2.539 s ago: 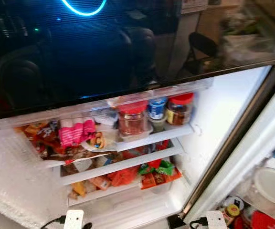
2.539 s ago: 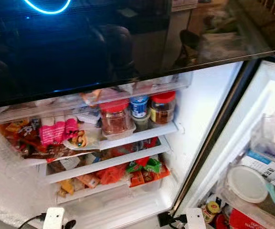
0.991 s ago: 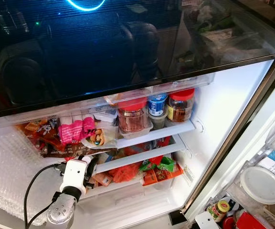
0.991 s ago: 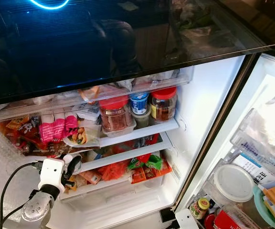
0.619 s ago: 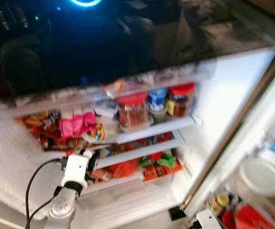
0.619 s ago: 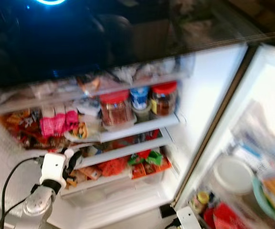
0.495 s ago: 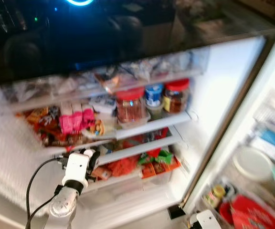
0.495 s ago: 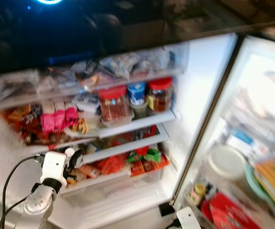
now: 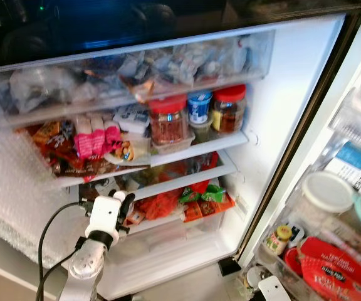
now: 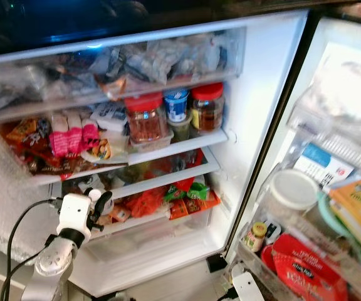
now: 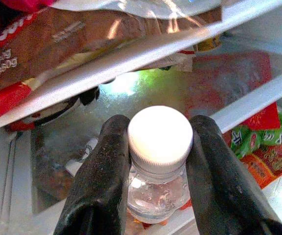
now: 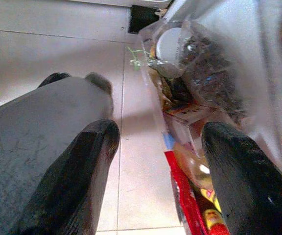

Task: Restocking fridge

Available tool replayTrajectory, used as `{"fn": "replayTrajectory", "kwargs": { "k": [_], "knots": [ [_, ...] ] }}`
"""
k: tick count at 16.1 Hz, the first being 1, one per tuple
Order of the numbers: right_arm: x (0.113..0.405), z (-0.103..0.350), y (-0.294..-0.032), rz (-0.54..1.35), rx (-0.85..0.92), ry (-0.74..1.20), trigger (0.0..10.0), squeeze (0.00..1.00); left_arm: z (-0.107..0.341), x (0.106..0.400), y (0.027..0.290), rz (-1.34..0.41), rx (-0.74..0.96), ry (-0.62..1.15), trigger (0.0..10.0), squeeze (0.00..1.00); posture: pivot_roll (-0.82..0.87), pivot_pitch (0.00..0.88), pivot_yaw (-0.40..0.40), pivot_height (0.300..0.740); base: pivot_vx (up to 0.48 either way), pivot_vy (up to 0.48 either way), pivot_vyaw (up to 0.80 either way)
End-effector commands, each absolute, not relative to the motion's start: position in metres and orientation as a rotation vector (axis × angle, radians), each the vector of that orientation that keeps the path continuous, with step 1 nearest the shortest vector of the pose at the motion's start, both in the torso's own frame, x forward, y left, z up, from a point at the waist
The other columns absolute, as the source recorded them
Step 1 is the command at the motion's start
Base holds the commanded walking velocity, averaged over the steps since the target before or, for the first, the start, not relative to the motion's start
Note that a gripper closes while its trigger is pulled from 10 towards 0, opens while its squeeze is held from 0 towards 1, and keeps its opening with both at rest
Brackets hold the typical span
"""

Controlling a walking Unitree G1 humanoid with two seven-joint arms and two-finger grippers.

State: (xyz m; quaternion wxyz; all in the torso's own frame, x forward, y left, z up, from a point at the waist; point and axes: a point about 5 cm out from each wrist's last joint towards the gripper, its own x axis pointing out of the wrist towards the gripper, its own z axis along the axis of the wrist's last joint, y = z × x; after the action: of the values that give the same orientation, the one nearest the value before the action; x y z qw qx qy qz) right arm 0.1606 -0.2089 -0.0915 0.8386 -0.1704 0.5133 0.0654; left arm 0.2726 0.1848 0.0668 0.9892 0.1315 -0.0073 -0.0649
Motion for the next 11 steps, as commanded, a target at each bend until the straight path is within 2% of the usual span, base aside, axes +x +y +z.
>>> {"fn": "replayTrajectory", "kwargs": {
  "k": [1,4,11],
  "knots": [
    [0.159,-0.092,-0.209,0.133,-0.344,1.089,10.0,0.00,0.071,0.274,0.185,-0.142,0.297,-0.025,10.0,0.00,0.04,0.027,0.009,0.652,0.000,0.000,0.00],
    [0.159,-0.092,-0.209,0.133,-0.344,1.090,10.0,0.00,0.072,0.276,0.184,-0.161,0.372,-0.029,10.0,0.00,0.04,0.028,0.008,0.652,0.000,0.000,0.00],
    [0.159,-0.092,-0.208,0.140,-0.335,1.089,10.0,0.00,0.096,0.296,0.166,-0.384,0.776,-0.126,10.0,0.00,0.04,0.029,0.009,0.652,0.000,0.000,0.00]
  ]
}}
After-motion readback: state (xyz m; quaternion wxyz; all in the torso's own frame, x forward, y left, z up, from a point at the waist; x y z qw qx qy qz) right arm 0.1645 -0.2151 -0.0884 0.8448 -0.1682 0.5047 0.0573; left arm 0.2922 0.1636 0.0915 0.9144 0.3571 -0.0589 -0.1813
